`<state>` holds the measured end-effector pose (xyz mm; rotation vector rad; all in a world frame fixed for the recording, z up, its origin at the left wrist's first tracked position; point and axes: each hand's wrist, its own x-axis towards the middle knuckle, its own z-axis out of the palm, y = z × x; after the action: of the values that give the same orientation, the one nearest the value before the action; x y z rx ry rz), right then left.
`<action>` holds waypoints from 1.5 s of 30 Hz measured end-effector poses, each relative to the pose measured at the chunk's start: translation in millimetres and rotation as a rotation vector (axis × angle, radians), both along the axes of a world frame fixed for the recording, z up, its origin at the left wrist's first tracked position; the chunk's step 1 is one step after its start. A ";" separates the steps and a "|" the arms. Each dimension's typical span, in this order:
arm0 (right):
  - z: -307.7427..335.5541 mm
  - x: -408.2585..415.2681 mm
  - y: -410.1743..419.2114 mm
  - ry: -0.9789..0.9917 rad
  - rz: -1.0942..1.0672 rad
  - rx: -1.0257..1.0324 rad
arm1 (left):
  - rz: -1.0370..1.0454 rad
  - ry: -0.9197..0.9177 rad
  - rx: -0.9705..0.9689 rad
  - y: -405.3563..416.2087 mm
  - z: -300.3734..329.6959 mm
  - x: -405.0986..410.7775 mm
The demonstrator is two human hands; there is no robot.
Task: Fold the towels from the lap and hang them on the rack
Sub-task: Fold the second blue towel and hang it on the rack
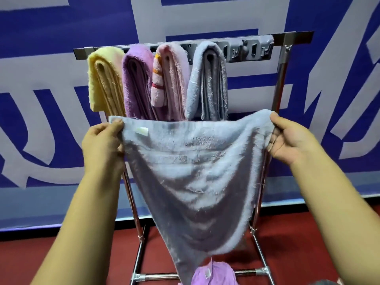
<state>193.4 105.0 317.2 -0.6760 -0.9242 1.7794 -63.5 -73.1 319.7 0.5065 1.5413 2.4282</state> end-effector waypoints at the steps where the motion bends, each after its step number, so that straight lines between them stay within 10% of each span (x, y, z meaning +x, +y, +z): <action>1: -0.5 -4.1 -10.3 -0.010 -0.024 0.040 | -0.022 0.056 -0.023 1.7 -3.4 12.1; 11: -59.0 -50.5 -114.4 -0.410 -0.036 0.497 | -0.214 0.230 -0.253 8.3 -61.8 123.2; 31: -63.8 -42.0 -125.0 -0.439 0.048 0.573 | -0.183 0.435 -0.314 -5.7 -65.4 142.8; 38: -60.7 -36.1 -117.6 -0.395 0.027 0.606 | -0.563 0.079 -0.119 -10.7 -60.5 136.3; 45: -60.3 -32.4 -110.5 -0.441 -0.027 0.618 | -0.523 0.223 -0.113 -16.3 -67.4 125.9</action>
<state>161.0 -5.4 256.8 -0.6706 -1.6600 1.2252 62.4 -89.4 252.4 1.0376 1.3912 1.9264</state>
